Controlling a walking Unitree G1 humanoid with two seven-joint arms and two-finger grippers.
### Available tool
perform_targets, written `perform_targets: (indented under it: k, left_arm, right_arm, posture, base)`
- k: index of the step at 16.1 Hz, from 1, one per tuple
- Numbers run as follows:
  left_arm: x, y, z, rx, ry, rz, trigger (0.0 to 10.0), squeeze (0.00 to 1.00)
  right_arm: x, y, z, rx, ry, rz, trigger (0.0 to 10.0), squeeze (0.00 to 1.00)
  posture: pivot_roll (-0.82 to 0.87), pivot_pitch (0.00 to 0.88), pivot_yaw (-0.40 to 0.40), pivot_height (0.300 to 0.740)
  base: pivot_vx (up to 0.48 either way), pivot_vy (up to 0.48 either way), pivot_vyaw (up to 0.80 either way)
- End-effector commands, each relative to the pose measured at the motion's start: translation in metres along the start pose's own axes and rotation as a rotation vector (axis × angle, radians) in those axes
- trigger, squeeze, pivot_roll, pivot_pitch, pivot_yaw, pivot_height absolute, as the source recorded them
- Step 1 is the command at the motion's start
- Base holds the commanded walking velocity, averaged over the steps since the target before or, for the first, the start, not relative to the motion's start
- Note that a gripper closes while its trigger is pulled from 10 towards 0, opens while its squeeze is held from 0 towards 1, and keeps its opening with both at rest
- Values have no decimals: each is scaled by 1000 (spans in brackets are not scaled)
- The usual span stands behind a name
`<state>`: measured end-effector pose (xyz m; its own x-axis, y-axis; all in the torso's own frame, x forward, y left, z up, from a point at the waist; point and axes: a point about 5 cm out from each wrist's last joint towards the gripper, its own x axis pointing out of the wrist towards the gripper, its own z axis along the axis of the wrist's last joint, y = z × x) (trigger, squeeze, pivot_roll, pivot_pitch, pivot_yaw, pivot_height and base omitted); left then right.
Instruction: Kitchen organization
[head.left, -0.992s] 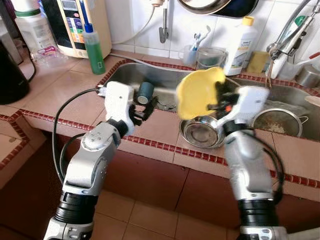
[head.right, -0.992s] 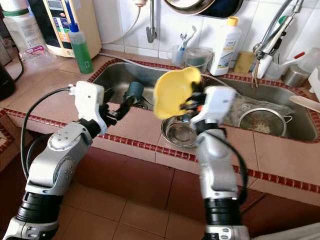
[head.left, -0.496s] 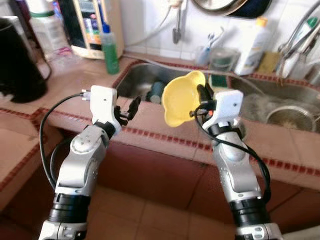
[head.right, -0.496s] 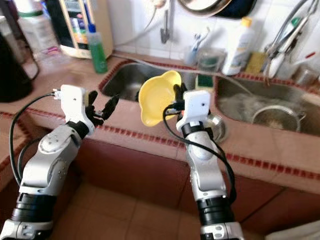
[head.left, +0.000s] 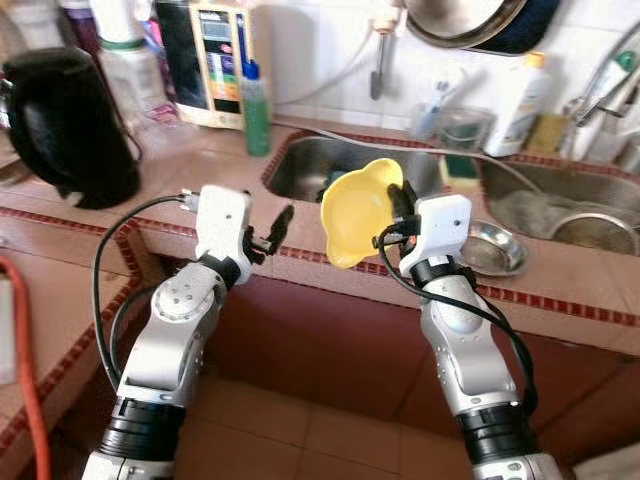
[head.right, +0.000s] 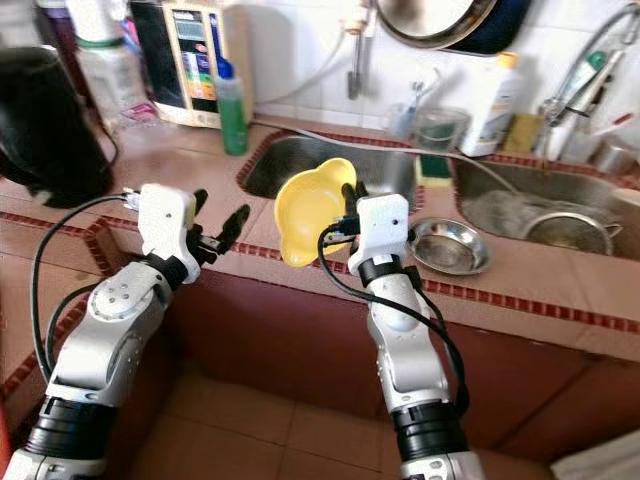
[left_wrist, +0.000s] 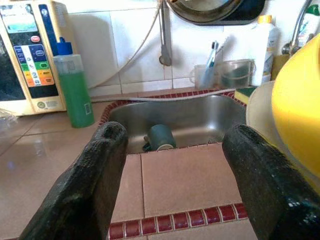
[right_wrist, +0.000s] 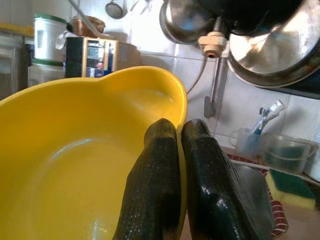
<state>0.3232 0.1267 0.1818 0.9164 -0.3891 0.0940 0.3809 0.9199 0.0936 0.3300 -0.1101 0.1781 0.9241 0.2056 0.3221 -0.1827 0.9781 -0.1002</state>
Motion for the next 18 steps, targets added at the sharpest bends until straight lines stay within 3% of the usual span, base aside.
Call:
perform_targets:
  k: [1, 5, 14, 18]
  left_arm:
    - [1, -7, 6, 20, -28, -49, 10000, 0]
    - [1, -8, 8, 33, -43, -102, 10000, 0]
    - [2, -12, 10, 35, -53, -166, 10000, 0]
    - [2, -15, 9, 29, -49, -179, 10000, 0]
  right_arm:
    - [2, -9, 1, -5, 4, -37, 10000, 0]
    - [1, -10, 1, -22, -5, -36, 10000, 0]
    - [0, -5, -2, -23, 13, -23, 10000, 0]
    - [-1, -6, -2, -4, -8, -29, 10000, 0]
  posture:
    - [-132, 0, 14, 740]
    - [-133, 0, 16, 740]
    - [-140, 0, 28, 740]
    - [-140, 0, 34, 740]
  base:
    - [0, 0, -788]
    - [68, 0, -588]
    - [457, 0, 0]
    - [470, 0, -637]
